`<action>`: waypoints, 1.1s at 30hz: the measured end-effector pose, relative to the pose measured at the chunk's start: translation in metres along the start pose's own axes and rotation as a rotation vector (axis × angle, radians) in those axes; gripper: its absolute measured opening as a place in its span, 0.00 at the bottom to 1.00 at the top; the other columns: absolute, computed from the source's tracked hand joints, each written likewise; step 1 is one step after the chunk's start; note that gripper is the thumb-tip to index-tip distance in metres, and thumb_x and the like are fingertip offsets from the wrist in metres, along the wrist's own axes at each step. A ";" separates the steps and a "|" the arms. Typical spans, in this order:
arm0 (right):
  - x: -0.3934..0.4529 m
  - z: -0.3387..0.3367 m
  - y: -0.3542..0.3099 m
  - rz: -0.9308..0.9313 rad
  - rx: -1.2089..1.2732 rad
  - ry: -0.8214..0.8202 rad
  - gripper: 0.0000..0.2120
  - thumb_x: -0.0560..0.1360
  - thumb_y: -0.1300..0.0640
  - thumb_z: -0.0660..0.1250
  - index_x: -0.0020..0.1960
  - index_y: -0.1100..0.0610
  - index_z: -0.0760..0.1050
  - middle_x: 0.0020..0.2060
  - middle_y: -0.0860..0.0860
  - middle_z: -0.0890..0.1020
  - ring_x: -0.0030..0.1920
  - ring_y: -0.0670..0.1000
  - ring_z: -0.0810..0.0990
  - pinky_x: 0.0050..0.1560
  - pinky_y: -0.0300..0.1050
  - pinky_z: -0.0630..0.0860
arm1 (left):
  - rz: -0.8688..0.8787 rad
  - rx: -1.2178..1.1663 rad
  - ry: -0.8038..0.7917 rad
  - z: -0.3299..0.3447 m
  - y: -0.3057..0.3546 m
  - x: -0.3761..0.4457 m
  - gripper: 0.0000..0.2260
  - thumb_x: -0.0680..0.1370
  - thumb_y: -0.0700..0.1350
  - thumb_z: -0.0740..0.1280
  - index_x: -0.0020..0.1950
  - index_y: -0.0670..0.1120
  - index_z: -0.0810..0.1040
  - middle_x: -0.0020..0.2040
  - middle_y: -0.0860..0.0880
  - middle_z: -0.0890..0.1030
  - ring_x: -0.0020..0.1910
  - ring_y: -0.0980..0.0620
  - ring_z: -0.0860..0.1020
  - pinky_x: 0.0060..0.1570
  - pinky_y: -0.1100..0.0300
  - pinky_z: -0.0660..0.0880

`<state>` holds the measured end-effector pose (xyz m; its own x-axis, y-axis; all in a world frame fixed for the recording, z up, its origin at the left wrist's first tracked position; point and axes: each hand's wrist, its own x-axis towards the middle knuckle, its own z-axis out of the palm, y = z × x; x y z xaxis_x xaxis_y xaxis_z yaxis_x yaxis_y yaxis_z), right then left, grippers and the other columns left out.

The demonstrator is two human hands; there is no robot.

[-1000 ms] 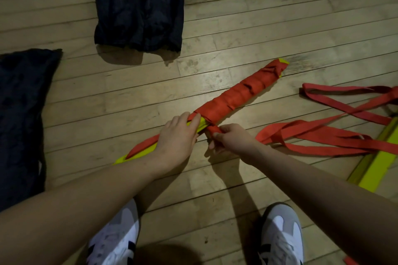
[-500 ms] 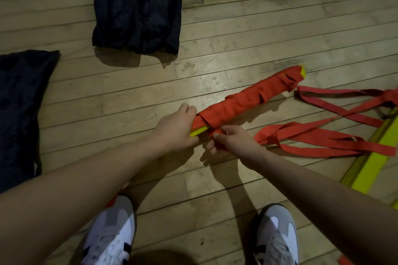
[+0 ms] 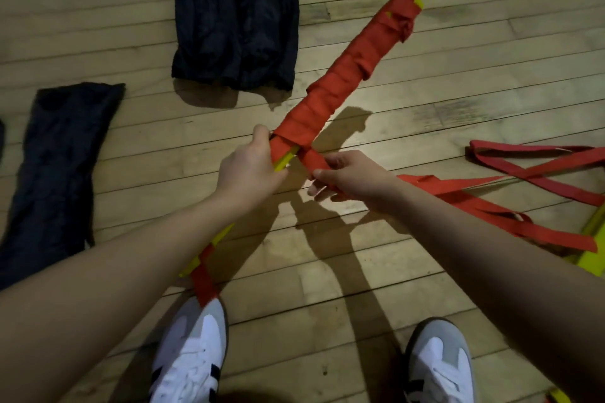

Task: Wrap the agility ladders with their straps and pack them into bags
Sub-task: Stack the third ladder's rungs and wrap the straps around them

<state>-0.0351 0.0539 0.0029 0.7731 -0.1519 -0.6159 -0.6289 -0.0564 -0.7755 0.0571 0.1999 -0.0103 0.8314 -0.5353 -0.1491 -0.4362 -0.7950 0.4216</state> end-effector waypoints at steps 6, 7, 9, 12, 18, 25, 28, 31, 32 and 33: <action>0.006 0.017 -0.003 -0.060 0.045 0.081 0.11 0.79 0.54 0.65 0.49 0.63 0.78 0.28 0.50 0.74 0.27 0.46 0.69 0.30 0.39 0.67 | 0.073 0.218 0.006 -0.005 -0.010 -0.008 0.22 0.75 0.50 0.70 0.62 0.46 0.64 0.49 0.45 0.79 0.45 0.43 0.78 0.41 0.55 0.69; 0.006 0.019 -0.001 -0.060 0.071 0.114 0.11 0.78 0.53 0.66 0.47 0.63 0.78 0.26 0.48 0.72 0.26 0.45 0.68 0.28 0.38 0.65 | 0.098 0.278 -0.004 -0.005 -0.010 -0.008 0.22 0.75 0.50 0.70 0.62 0.45 0.64 0.51 0.45 0.79 0.47 0.42 0.78 0.43 0.54 0.69; 0.006 0.025 0.001 -0.041 0.150 0.178 0.11 0.77 0.53 0.68 0.44 0.62 0.78 0.23 0.46 0.69 0.22 0.43 0.65 0.25 0.37 0.63 | 0.171 0.388 -0.041 -0.005 -0.009 -0.010 0.22 0.76 0.49 0.69 0.63 0.44 0.63 0.55 0.45 0.78 0.50 0.43 0.78 0.45 0.55 0.67; 0.005 0.034 0.010 0.011 0.285 0.254 0.10 0.77 0.56 0.67 0.43 0.63 0.78 0.22 0.46 0.68 0.20 0.43 0.64 0.22 0.35 0.61 | 0.232 0.329 -0.136 -0.001 -0.006 -0.014 0.22 0.77 0.48 0.67 0.64 0.43 0.62 0.57 0.45 0.75 0.50 0.43 0.78 0.43 0.54 0.69; 0.000 0.032 0.026 0.074 0.433 0.225 0.08 0.79 0.58 0.65 0.47 0.64 0.75 0.26 0.51 0.72 0.24 0.47 0.66 0.24 0.36 0.64 | 0.111 -0.140 -0.563 -0.003 -0.012 -0.017 0.18 0.77 0.47 0.64 0.62 0.52 0.58 0.44 0.44 0.79 0.39 0.46 0.79 0.40 0.51 0.77; 0.014 0.037 0.015 0.051 0.289 0.093 0.07 0.78 0.68 0.62 0.42 0.64 0.76 0.34 0.57 0.79 0.32 0.51 0.78 0.40 0.41 0.76 | -0.141 -0.370 -0.416 0.005 -0.002 -0.026 0.13 0.80 0.53 0.58 0.57 0.50 0.56 0.43 0.45 0.78 0.39 0.47 0.78 0.41 0.53 0.72; 0.018 0.031 0.012 0.065 0.169 0.030 0.04 0.78 0.69 0.61 0.49 0.67 0.75 0.35 0.58 0.80 0.34 0.52 0.79 0.43 0.44 0.75 | -0.155 -0.340 -0.396 0.006 -0.004 -0.023 0.12 0.82 0.50 0.53 0.61 0.46 0.57 0.43 0.42 0.77 0.40 0.44 0.78 0.38 0.53 0.73; 0.015 0.021 0.010 0.075 -0.085 0.007 0.04 0.77 0.68 0.63 0.49 0.67 0.76 0.35 0.59 0.81 0.31 0.48 0.80 0.33 0.35 0.76 | -0.126 -0.212 -0.354 0.010 -0.012 -0.022 0.18 0.82 0.51 0.55 0.67 0.44 0.56 0.54 0.38 0.75 0.48 0.38 0.77 0.47 0.47 0.75; 0.014 0.018 0.010 0.093 -0.121 -0.018 0.04 0.78 0.67 0.64 0.49 0.67 0.76 0.36 0.59 0.82 0.31 0.48 0.81 0.33 0.35 0.77 | -0.113 -0.167 -0.355 0.012 -0.014 -0.022 0.20 0.82 0.51 0.55 0.69 0.44 0.54 0.54 0.39 0.74 0.47 0.39 0.77 0.45 0.49 0.74; 0.013 0.014 0.010 0.124 -0.121 -0.040 0.04 0.78 0.66 0.64 0.50 0.67 0.76 0.37 0.58 0.82 0.33 0.49 0.82 0.35 0.36 0.78 | -0.100 -0.132 -0.353 0.013 -0.016 -0.022 0.22 0.82 0.51 0.56 0.71 0.44 0.52 0.53 0.39 0.73 0.45 0.41 0.77 0.41 0.51 0.72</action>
<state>-0.0302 0.0647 -0.0144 0.6904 -0.1262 -0.7123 -0.7229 -0.1581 -0.6726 0.0414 0.2204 -0.0249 0.6881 -0.5407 -0.4839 -0.2919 -0.8168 0.4976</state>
